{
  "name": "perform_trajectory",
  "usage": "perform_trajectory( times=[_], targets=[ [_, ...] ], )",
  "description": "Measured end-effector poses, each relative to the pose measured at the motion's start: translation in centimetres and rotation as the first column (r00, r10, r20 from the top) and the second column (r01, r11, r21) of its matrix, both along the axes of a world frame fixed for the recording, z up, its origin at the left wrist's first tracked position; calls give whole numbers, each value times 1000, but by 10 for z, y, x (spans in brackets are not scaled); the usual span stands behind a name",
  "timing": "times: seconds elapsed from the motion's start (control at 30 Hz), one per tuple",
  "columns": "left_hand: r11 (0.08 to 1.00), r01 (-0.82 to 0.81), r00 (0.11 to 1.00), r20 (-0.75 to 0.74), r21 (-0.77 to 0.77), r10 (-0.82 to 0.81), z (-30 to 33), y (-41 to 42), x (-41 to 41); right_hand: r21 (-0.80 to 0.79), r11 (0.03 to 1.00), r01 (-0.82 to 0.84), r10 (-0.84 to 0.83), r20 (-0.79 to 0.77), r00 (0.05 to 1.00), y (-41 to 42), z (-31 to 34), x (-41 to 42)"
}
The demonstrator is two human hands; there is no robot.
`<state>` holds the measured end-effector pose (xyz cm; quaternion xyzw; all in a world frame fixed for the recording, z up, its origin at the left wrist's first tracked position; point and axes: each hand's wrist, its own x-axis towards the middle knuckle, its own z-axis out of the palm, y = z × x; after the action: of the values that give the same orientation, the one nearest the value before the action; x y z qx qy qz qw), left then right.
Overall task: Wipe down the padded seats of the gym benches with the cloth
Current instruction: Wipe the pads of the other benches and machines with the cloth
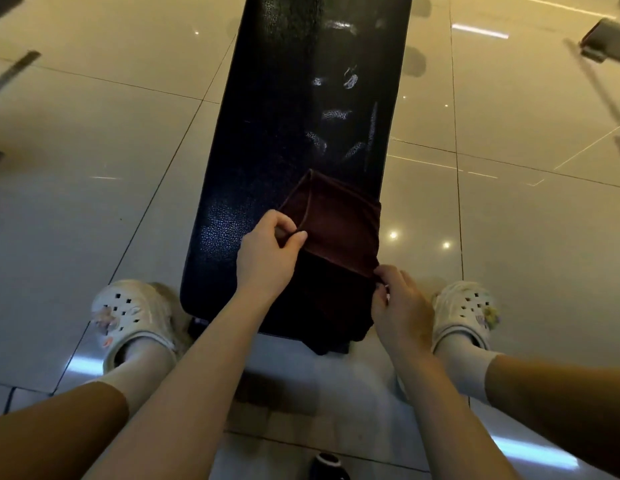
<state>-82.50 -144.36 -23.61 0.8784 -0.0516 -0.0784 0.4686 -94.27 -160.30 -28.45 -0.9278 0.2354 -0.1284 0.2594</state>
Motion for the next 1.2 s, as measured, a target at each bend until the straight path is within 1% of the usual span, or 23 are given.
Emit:
perform_trajectory(
  times=[0.07,0.1,0.17,0.2,0.23,0.3,0.33,0.37,0.43,0.47,0.5,0.53,0.6,0.67,0.7,0.8,0.87,0.93,1.03,1.2],
  targets=[
    [999,-30,1000,6,12,30,1,10,5,-136,988,-68,81,94,992,2,12,-10],
    [998,-56,998,6,15,56,0,16,8,-201,974,-108,132,107,985,7,18,-15],
    [994,-103,995,-2,45,103,-4,28,11,-289,938,-190,216,61,974,22,22,-21],
    [990,-117,993,-4,78,118,-7,33,11,-303,926,-225,237,3,972,29,20,-22],
    [985,-123,992,1,118,124,-10,38,11,-288,920,-267,253,-85,964,36,17,-21],
    [972,-103,995,34,211,98,-19,45,9,-206,924,-321,267,-252,930,45,10,-17],
    [964,-89,996,52,251,78,-23,48,9,-181,931,-317,264,-267,927,47,8,-16],
    [957,-85,995,71,279,68,-27,51,10,-185,937,-298,255,-223,941,48,9,-14],
    [946,-99,991,118,308,65,-35,55,10,-209,943,-260,252,-64,966,51,16,-3],
    [939,-106,987,150,328,59,-38,55,10,-217,942,-255,261,-3,965,54,19,8],
    [929,-119,980,190,351,54,-41,55,9,-226,937,-267,280,25,960,57,22,23],
    [918,-138,972,228,371,54,-44,56,8,-240,927,-287,300,18,954,60,22,40],
    [899,-179,963,257,399,77,-52,62,6,-276,905,-324,317,-71,946,64,14,78],
    [880,-187,970,224,436,95,-66,73,1,-320,885,-338,297,-169,940,62,0,105],
    [871,-179,973,213,458,88,-75,79,-3,-345,875,-340,291,-186,938,59,-9,112],
    [861,-162,965,260,482,36,-102,91,-14,-411,846,-340,301,-160,940,50,-23,114],
    [863,-201,951,303,463,59,-109,92,-11,-426,844,-325,291,-144,946,50,-23,116],
    [861,-212,945,322,461,60,-112,90,-10,-425,857,-291,247,-156,956,54,-22,116],
    [863,-216,940,336,457,58,-114,92,-12,-394,877,-274,223,-171,960,65,-25,99],
    [863,-215,939,339,457,55,-113,93,-11,-376,847,-376,313,-219,924,91,-47,16]
  ],
)
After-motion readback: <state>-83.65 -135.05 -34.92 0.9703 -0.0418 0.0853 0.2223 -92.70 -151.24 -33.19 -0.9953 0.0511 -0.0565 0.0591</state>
